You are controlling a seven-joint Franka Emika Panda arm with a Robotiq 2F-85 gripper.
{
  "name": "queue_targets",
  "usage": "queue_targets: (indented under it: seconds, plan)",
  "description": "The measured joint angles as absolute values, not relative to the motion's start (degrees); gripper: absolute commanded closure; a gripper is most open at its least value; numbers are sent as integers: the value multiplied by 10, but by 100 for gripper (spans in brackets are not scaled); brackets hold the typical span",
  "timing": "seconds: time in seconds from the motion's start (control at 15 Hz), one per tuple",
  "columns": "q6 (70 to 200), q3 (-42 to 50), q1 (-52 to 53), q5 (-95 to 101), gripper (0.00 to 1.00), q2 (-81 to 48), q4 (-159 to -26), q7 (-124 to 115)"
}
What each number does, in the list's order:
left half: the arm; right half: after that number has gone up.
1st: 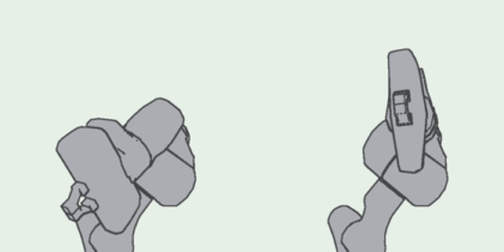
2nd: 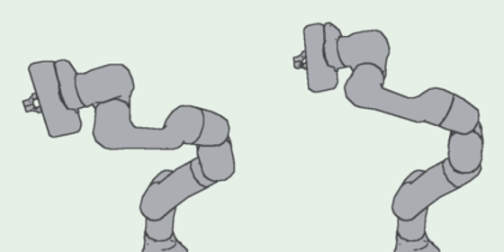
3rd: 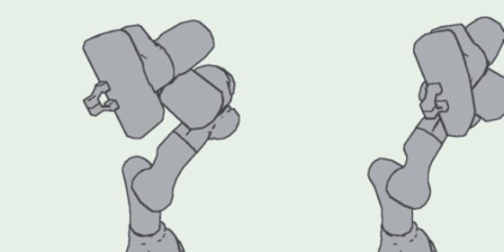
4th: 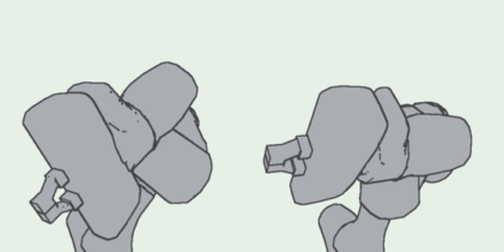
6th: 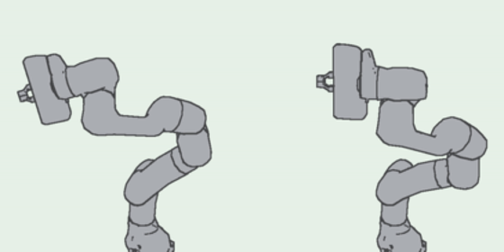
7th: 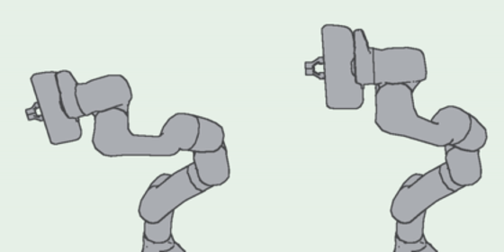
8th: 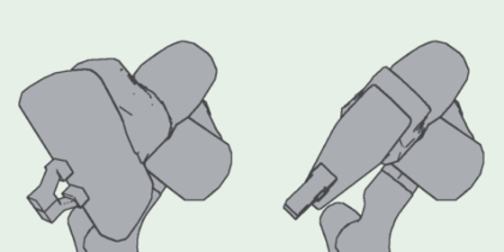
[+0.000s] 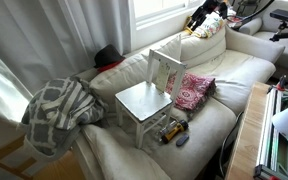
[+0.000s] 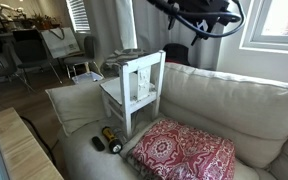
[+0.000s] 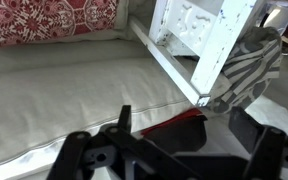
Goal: Pick the chair and position it upright
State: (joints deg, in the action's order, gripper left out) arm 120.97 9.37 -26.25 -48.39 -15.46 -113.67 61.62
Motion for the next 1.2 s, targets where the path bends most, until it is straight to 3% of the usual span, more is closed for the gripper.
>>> queue_targets:
  seconds: [0.6,1.2]
  plan:
    - [1100,154,-261,-412,0,-47,-1216,698]
    - [1088,166,-257,-395,0,-11,-1250,718]
